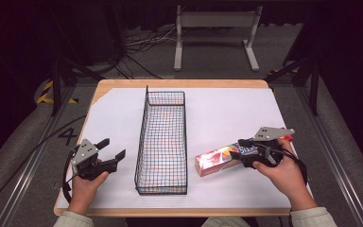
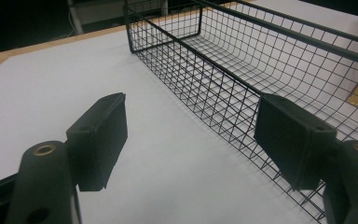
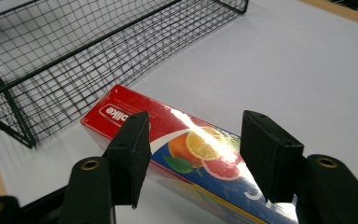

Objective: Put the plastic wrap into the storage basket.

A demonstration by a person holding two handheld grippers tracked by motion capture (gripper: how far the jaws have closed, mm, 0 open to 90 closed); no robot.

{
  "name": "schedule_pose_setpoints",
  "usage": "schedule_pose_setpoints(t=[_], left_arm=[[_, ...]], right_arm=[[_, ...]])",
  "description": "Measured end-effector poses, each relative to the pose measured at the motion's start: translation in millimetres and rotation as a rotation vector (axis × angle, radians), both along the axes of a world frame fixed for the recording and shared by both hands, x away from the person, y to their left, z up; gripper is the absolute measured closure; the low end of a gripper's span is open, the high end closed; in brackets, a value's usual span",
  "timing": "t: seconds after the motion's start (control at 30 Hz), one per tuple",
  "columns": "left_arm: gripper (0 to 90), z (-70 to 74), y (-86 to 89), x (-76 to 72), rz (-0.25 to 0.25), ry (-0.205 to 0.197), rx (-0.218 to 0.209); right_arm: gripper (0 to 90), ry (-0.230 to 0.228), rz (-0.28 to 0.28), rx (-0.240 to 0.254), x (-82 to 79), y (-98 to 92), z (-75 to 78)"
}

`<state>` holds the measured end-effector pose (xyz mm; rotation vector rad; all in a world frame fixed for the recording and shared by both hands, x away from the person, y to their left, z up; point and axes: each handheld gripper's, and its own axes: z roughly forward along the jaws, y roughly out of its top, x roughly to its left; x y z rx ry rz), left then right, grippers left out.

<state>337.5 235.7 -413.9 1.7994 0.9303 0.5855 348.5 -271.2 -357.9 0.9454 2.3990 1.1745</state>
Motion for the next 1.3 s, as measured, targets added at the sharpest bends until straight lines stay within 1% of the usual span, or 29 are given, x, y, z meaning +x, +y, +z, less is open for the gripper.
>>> schedule_pose_setpoints(t=[0.03,0.1,0.2,0.3,0.4,0.43,0.5,0.57,0.6,0.63,0.67,0.7,0.8,0.93,0.97,1.0,1.07,1.1,1.17,1.2,1.23,1.3], left_arm=[[25.9,0.0,0.2,-0.2,0.001,0.001,0.003],[25.9,-0.1,0.5,-0.5,0.001,0.002,-0.001],[25.9,0.0,0.6,-0.6,0.002,0.002,-0.001],[26.0,0.0,0.0,-0.5,0.001,0.0,0.003],[25.9,-0.5,-0.7,-0.4,-0.001,0.003,0.003],[26.0,-0.4,-0.5,-0.5,-0.001,0.002,0.002],[26.0,-0.2,0.4,-0.1,0.0,-0.001,0.004],[26.0,-0.3,0.5,-0.2,0.001,0.005,0.001],[26.0,-0.3,0.5,-0.2,0.001,0.005,0.001],[26.0,-0.3,0.6,0.1,0.001,0.0,0.006],[26.0,-0.4,0.1,-0.1,0.0,0.003,0.004],[26.0,-0.4,0.0,0.2,-0.001,-0.002,0.007],[26.0,-0.4,0.0,-0.2,0.0,0.003,0.005],[26.0,-0.6,-0.3,0.2,0.0,0.002,0.005],[26.0,-0.6,-0.3,0.2,0.0,0.002,0.005],[26.0,-0.5,-0.2,0.2,0.0,-0.002,0.009],[26.0,-0.4,-0.2,0.0,0.0,0.0,0.008],[26.0,-0.4,0.1,0.2,0.0,-0.001,0.009],[26.0,-0.5,0.2,0.1,-0.001,0.0,0.008],[26.0,-0.4,0.2,0.2,0.0,-0.002,0.009],[26.0,-0.7,-0.2,0.2,0.0,0.001,0.006],[26.0,-0.8,-0.4,0.6,0.0,0.003,0.007]], right_arm=[[43.7,0.008,0.023,-0.013,0.3,3.8,-0.7],[47.3,0.028,0.054,-0.032,-0.1,10.7,-2.0],[54.0,0.079,0.092,-0.037,-1.0,22.0,-3.9],[64.6,0.111,0.122,-0.052,-1.3,29.2,-4.7],[76.2,0.15,0.153,-0.086,-2.2,35.7,-6.6],[79.8,0.162,0.157,-0.096,-2.6,37.5,-7.8],[83.3,0.178,0.162,-0.104,-2.9,38.3,-9.6],[87.3,0.198,0.166,-0.123,-3.3,38.5,-11.6],[87.3,0.198,0.166,-0.123,-3.3,38.5,-11.6],[89.2,0.214,0.17,-0.134,-3.8,39.1,-12.8],[90.0,0.229,0.174,-0.146,-4.2,39.3,-14.0],[90.0,0.243,0.171,-0.162,-4.3,39.0,-14.7],[90.0,0.293,0.148,-0.209,-2.1,32.9,-17.2],[90.0,0.348,0.113,-0.249,2.2,23.1,-21.7],[90.0,0.348,0.113,-0.249,2.2,23.1,-21.7],[90.0,0.376,0.093,-0.277,3.8,19.1,-24.1],[90.0,0.383,0.082,-0.286,4.3,17.6,-24.4],[90.0,0.4,0.05,-0.307,6.6,11.3,-24.5],[90.0,0.413,0.023,-0.319,8.7,4.8,-23.9],[90.0,0.413,0.023,-0.319,8.7,4.8,-23.9],[90.0,0.419,0.009,-0.329,9.8,0.9,-23.5],[90.0,0.446,-0.026,-0.336,12.8,-6.6,-23.2]])
